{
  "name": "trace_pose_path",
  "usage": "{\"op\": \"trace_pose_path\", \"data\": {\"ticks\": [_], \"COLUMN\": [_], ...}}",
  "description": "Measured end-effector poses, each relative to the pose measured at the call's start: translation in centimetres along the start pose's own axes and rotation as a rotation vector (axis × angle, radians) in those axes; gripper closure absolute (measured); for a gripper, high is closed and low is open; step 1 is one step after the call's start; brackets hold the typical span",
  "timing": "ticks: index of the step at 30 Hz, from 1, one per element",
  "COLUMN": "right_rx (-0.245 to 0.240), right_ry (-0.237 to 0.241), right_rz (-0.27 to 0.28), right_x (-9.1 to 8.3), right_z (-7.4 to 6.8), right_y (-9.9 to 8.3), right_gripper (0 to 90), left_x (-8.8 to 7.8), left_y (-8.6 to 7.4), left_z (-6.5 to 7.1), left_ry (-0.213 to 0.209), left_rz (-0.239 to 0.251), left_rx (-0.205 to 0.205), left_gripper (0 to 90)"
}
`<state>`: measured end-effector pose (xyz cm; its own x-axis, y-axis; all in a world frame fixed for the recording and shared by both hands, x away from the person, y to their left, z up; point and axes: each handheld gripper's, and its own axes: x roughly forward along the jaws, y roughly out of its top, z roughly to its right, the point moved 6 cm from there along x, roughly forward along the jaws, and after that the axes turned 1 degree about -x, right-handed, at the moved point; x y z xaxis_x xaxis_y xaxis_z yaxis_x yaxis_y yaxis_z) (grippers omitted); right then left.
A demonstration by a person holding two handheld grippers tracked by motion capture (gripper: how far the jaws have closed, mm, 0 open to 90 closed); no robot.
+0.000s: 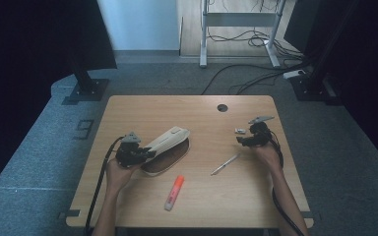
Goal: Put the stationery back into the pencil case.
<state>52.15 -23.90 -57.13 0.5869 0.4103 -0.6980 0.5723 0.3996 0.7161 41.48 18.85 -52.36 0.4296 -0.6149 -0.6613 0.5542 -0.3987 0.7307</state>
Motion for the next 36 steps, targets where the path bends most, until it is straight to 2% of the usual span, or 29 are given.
{"op": "trace_pose_path", "data": {"ticks": [6, 13, 18, 24, 29, 36], "right_rx": [-0.01, 0.002, -0.01, -0.015, -0.027, -0.046], "right_ry": [0.007, 0.005, 0.002, 0.028, 0.057, 0.088], "right_rz": [-0.013, 0.002, -0.013, -0.034, -0.052, -0.056], "right_x": [1.0, 1.6, 2.2, 2.9, 3.2, 2.8], "right_z": [0.5, 1.1, 1.4, 1.6, 1.4, 0.2], "right_y": [0.4, 1.1, 1.4, 1.5, 1.2, 0.9], "right_gripper": [26.9, 31.9, 33.3, 37.3, 43.2, 52.7], "left_x": [0.0, 0.0, 0.0, 0.1, 0.1, 0.2], "left_y": [0.0, 0.0, 0.0, 0.0, 0.0, 0.0], "left_z": [0.0, 0.0, 0.0, 0.0, 0.0, 0.1], "left_ry": [-0.001, -0.005, -0.008, -0.011, -0.013, -0.013], "left_rz": [0.0, 0.001, -0.001, -0.003, -0.003, -0.003], "left_rx": [0.001, 0.0, 0.0, 0.003, 0.002, 0.003], "left_gripper": [73.5, 73.5, 73.4, 73.2, 73.2, 73.0]}}
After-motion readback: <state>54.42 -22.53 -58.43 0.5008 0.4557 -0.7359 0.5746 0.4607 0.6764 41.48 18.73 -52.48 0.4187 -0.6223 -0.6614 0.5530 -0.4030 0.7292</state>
